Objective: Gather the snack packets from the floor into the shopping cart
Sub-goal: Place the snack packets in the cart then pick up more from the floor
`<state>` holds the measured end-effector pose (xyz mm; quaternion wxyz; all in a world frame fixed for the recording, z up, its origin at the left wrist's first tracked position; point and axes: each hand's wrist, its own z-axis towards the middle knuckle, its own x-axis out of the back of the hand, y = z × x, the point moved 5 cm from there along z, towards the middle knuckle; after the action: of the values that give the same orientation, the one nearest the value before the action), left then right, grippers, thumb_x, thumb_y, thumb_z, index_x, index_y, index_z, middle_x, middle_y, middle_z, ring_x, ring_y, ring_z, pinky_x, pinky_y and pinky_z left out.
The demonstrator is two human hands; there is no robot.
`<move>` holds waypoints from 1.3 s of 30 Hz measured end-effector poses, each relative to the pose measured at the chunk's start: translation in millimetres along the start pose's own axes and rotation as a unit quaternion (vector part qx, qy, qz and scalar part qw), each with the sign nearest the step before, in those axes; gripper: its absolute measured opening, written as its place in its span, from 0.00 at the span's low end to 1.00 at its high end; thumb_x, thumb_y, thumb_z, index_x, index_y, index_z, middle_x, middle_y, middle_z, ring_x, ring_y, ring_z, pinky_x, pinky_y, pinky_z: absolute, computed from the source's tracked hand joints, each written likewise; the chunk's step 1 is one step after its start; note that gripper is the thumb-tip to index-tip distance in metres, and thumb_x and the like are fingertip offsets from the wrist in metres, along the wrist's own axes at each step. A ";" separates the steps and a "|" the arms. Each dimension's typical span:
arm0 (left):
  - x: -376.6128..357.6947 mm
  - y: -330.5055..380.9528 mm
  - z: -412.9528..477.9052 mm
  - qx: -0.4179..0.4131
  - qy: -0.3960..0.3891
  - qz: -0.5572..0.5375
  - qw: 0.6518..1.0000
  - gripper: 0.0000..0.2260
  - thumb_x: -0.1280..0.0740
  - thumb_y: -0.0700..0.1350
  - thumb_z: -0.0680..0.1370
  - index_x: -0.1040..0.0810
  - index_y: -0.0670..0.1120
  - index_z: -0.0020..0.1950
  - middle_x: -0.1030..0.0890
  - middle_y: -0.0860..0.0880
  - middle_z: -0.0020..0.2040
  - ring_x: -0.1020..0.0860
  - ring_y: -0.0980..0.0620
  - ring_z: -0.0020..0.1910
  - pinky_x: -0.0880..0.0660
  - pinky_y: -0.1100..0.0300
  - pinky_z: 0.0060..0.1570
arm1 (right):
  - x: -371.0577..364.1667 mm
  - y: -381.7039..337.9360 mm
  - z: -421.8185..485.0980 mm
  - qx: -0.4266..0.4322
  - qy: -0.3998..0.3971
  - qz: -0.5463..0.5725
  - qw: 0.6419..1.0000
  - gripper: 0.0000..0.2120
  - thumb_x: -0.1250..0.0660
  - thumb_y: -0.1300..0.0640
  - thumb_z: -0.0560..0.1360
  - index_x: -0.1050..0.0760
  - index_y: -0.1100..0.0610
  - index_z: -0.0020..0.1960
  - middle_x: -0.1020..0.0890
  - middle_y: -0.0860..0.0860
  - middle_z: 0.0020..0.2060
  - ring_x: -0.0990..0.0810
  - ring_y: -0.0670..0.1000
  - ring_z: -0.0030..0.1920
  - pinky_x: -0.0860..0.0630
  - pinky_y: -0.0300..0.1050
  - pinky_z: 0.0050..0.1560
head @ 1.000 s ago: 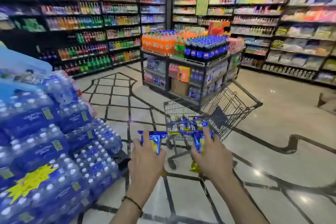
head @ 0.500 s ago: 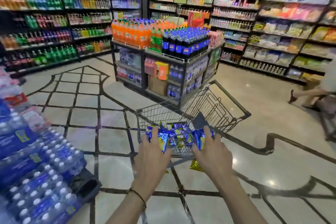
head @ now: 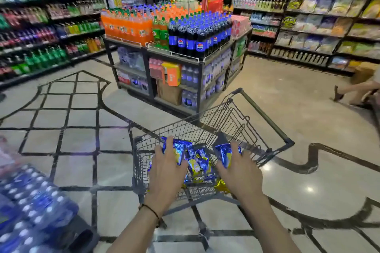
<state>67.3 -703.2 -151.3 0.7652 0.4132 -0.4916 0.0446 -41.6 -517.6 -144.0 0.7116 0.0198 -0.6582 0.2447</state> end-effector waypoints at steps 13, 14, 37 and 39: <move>-133.6 39.2 163.9 0.083 -0.058 0.037 0.994 0.35 0.30 0.54 0.75 0.46 0.54 0.77 0.32 0.43 0.64 0.27 0.47 0.46 0.32 0.55 0.42 | -88.4 44.6 207.3 0.029 -0.129 0.038 0.991 0.33 0.39 0.37 0.76 0.46 0.50 0.74 0.26 0.59 0.59 0.20 0.59 0.52 0.25 0.49 0.43; -142.2 35.8 172.5 0.095 -0.062 0.036 0.993 0.36 0.30 0.54 0.75 0.46 0.54 0.77 0.32 0.42 0.64 0.26 0.45 0.48 0.31 0.55 0.43 | -95.1 44.4 217.5 0.033 -0.134 0.037 0.990 0.32 0.39 0.38 0.76 0.46 0.50 0.74 0.25 0.59 0.59 0.20 0.59 0.52 0.25 0.49 0.42; -368.2 -107.4 353.1 0.217 -0.230 -0.015 0.949 0.34 0.30 0.52 0.74 0.47 0.53 0.74 0.35 0.40 0.66 0.24 0.36 0.52 0.21 0.41 0.47 | -333.7 50.2 372.5 -0.034 -0.322 -0.055 0.944 0.36 0.40 0.35 0.76 0.50 0.47 0.77 0.28 0.57 0.64 0.22 0.60 0.57 0.22 0.53 0.48; -384.7 -120.7 361.4 0.226 -0.235 -0.007 0.945 0.35 0.31 0.53 0.74 0.48 0.52 0.75 0.36 0.41 0.67 0.24 0.35 0.52 0.21 0.40 0.46 | -360.8 51.1 384.1 -0.024 -0.341 -0.066 0.937 0.36 0.40 0.35 0.75 0.49 0.48 0.76 0.28 0.58 0.62 0.21 0.61 0.55 0.22 0.52 0.46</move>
<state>-331.2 -896.6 -462.6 0.5148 0.5775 -0.6316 0.0506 -421.8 -723.5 -449.6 0.4589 0.1279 -0.8646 0.1599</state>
